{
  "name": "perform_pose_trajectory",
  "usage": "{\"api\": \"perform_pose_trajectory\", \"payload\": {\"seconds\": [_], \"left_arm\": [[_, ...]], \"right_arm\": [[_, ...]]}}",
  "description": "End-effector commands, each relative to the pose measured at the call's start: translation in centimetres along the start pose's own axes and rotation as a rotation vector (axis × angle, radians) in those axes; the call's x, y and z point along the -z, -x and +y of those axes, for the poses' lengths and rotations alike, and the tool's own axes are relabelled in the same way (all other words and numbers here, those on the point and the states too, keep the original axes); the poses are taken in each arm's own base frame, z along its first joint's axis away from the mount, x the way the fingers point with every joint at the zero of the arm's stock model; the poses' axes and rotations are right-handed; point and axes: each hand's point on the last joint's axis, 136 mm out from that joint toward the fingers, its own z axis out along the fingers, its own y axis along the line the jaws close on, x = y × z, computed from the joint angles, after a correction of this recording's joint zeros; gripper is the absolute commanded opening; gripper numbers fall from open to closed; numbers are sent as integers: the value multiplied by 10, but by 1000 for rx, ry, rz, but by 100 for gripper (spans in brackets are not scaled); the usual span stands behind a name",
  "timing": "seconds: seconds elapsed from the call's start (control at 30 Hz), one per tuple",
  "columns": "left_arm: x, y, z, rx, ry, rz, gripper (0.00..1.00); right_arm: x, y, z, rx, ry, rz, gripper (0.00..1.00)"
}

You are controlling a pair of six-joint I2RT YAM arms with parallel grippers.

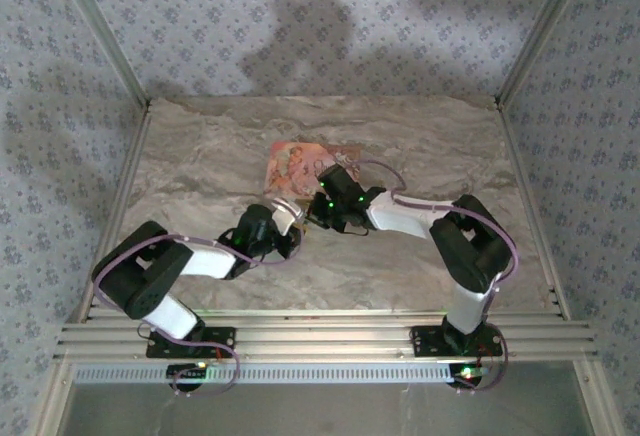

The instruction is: Unlock a padlock with a key

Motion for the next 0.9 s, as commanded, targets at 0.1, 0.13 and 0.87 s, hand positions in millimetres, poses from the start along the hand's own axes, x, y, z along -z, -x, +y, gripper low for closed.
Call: {"api": "perform_pose_trajectory", "payload": {"seconds": [0.1, 0.13, 0.87], "left_arm": [[15, 21, -7, 20, -23, -52, 45], [18, 22, -7, 33, -21, -57, 46], [48, 31, -1, 230, -68, -100, 48]], "right_arm": [[10, 10, -26, -49, -23, -55, 0], [13, 13, -30, -52, -25, -65, 0], [46, 46, -46, -241, 70, -308, 0]]}}
